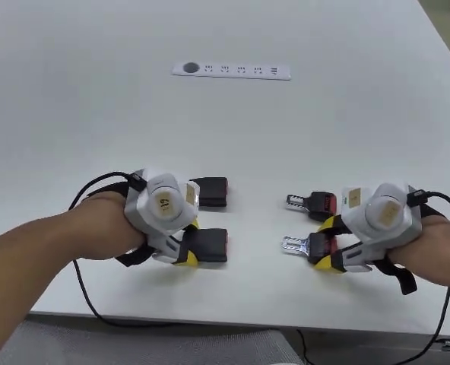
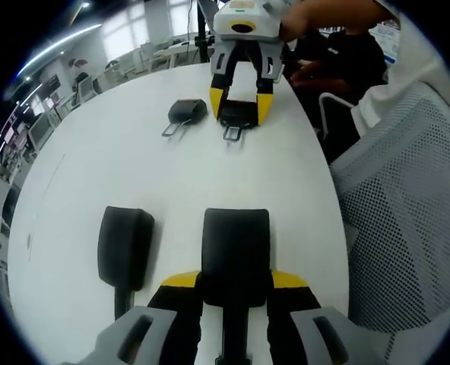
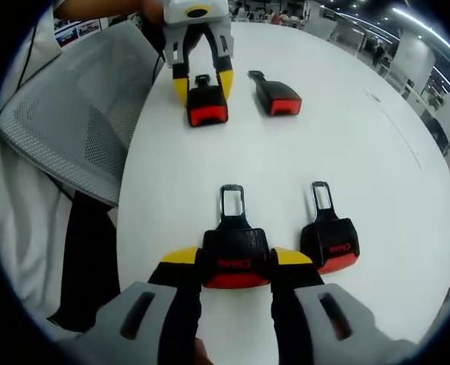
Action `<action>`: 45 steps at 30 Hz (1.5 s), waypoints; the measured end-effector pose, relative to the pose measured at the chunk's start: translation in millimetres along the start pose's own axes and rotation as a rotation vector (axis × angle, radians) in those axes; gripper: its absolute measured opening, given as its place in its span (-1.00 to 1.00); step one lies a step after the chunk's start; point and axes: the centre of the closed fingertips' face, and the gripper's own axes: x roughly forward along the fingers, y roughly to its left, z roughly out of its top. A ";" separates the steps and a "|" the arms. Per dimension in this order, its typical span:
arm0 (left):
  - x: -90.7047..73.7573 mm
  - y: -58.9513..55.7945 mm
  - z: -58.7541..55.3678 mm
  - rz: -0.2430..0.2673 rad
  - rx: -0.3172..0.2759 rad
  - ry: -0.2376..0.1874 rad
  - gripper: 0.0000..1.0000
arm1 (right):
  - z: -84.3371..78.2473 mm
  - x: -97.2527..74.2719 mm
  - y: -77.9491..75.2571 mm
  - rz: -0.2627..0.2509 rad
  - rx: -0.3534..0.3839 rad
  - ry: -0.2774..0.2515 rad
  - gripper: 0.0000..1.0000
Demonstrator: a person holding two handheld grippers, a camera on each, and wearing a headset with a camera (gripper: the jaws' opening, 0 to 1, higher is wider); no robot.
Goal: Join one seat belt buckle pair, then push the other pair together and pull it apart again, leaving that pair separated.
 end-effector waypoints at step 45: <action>0.4 -2.7 1.0 -0.018 0.019 0.039 -0.33 | 90.8 44.6 26.6 0.021 -0.103 -0.097 -0.31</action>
